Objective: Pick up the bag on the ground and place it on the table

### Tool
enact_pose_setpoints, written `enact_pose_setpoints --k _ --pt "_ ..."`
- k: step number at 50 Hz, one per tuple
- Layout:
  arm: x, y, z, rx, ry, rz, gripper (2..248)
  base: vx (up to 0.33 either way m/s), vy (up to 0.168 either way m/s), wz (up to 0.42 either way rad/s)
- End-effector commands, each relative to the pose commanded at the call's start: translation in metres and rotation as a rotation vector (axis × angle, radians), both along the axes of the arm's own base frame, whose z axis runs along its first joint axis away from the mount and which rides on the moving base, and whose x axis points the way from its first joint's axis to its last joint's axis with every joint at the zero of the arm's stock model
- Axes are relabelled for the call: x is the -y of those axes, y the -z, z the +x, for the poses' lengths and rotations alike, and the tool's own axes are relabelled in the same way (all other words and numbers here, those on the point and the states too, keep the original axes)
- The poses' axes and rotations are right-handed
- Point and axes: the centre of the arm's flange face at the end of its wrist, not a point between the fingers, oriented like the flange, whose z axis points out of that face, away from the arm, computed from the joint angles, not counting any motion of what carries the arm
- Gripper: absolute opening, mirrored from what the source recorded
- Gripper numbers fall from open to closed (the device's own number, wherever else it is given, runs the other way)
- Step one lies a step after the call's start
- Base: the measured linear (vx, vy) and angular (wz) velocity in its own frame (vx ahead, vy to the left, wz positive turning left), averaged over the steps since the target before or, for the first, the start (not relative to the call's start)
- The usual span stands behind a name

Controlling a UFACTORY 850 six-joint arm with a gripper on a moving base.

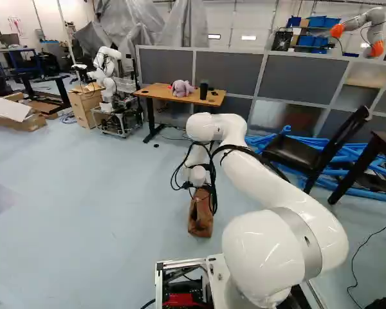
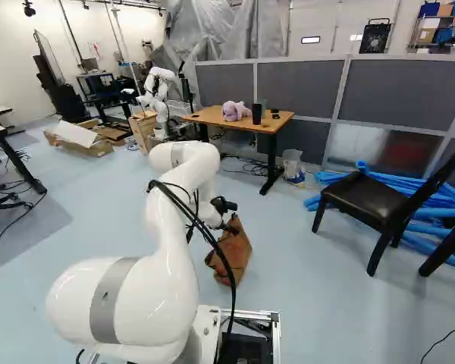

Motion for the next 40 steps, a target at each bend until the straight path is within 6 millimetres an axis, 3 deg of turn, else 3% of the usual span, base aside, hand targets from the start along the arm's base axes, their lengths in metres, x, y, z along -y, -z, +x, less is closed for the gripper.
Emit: enact_pose_setpoints --k 40 --pt "0.0 0.059 -0.001 -0.005 0.0 0.0 247 0.0 0.0 0.0"
